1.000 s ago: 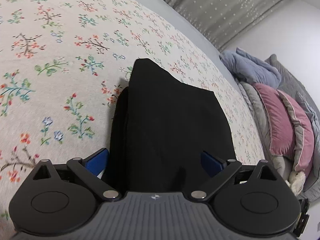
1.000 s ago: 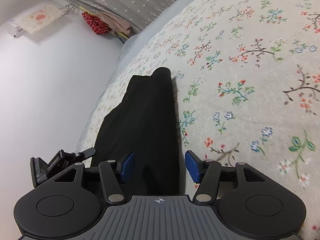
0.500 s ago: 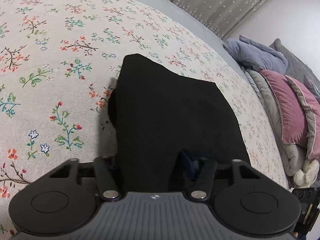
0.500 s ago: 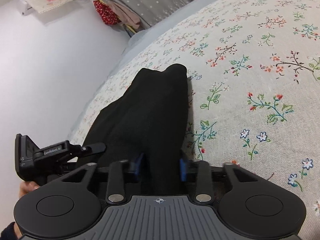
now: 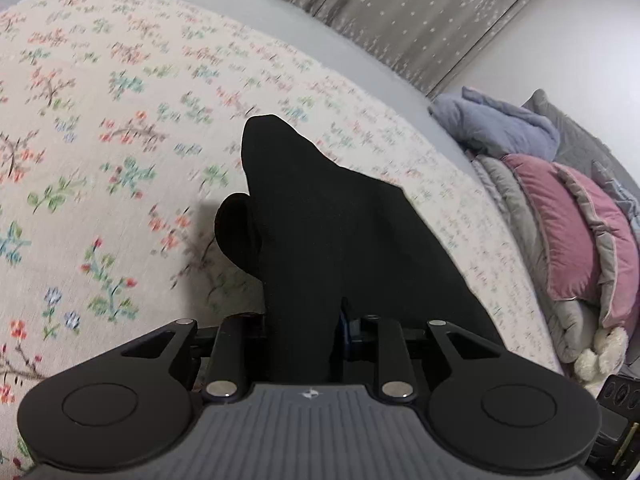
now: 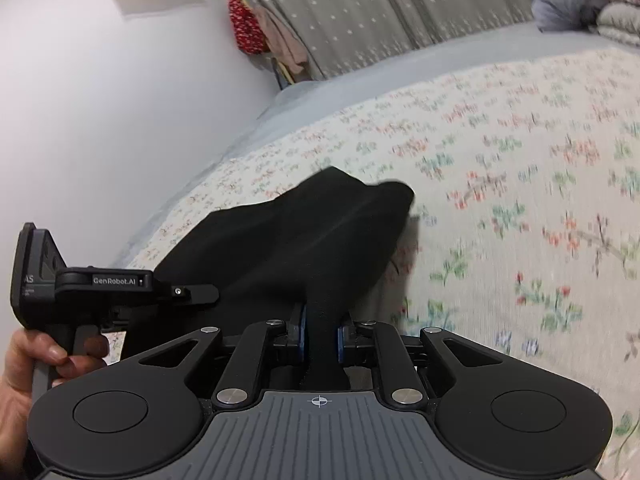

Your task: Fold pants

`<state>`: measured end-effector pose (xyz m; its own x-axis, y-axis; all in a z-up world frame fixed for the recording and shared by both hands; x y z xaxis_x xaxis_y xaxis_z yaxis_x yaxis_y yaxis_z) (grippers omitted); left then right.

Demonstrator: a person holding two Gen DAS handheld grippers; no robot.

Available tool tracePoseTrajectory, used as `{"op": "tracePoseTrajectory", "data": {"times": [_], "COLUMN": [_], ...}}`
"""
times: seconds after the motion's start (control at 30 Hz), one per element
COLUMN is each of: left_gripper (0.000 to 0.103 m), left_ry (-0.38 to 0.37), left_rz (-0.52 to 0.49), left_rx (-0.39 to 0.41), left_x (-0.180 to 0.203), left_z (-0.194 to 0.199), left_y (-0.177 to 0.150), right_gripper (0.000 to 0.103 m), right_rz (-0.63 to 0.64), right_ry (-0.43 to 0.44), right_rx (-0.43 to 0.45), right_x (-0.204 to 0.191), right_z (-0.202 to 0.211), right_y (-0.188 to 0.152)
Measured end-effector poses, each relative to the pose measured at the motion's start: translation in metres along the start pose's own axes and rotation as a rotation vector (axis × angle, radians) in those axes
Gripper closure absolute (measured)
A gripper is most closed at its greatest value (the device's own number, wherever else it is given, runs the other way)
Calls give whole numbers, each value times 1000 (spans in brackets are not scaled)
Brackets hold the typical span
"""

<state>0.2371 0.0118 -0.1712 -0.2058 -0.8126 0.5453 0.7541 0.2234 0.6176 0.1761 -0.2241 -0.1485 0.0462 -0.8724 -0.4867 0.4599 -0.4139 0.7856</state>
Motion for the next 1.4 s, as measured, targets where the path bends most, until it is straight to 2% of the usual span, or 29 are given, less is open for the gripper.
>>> {"op": "tracePoseTrajectory", "data": {"times": [0.17, 0.3, 0.43, 0.57, 0.7, 0.77, 0.83, 0.87, 0.97, 1.17, 1.3, 1.4], "left_gripper": [65, 65, 65, 65, 64, 62, 56, 53, 51, 50, 48, 48], "left_ry": [-27, -38, -54, -47, -3, 30, 74, 70, 63, 83, 126, 147], "left_rz": [-30, -67, -70, -63, -94, -120, -99, -70, -42, -27, -10, -86], "left_rx": [27, 43, 67, 85, 66, 48, 23, 23, 24, 62, 127, 189], "left_x": [22, 38, 48, 52, 46, 36, 22, 17, 15, 15, 11, 32], "left_z": [-8, -24, -47, -80, -119, -137, -149, -151, -150, -133, -116, -87], "left_y": [24, 47, 75, 95, 99, 93, 87, 87, 90, 98, 110, 116], "right_gripper": [90, 90, 90, 90, 89, 89, 83, 79, 79, 78, 76, 72], "right_rz": [28, 43, 57, 77, 80, 68, 14, -24, -150, -160, -214, -152], "right_ry": [-29, -42, -54, -76, -99, -118, -140, -131, -82, -99, -123, -196], "right_rx": [13, 53, 94, 106, 71, 33, -26, -25, 10, -12, -18, 28], "right_x": [8, 14, 26, 42, 65, 79, 99, 105, 118, 115, 120, 111], "right_z": [-8, -15, -26, -55, -90, -108, -123, -125, -122, -112, -97, -72], "right_y": [22, 53, 88, 113, 117, 109, 90, 83, 79, 79, 72, 79]}}
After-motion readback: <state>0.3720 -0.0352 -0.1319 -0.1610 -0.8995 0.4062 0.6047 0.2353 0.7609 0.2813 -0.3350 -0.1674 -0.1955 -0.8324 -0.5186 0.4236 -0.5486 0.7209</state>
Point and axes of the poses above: each gripper's, at about its wrist camera, not at the fingertips, and z roughly against the way its jaws point, x to its right, y to its top, the point moved 9 cm from there along -z, roughly the way its jaws point, and after that the axes turned 6 degrees about x, right-handed, at the moved point
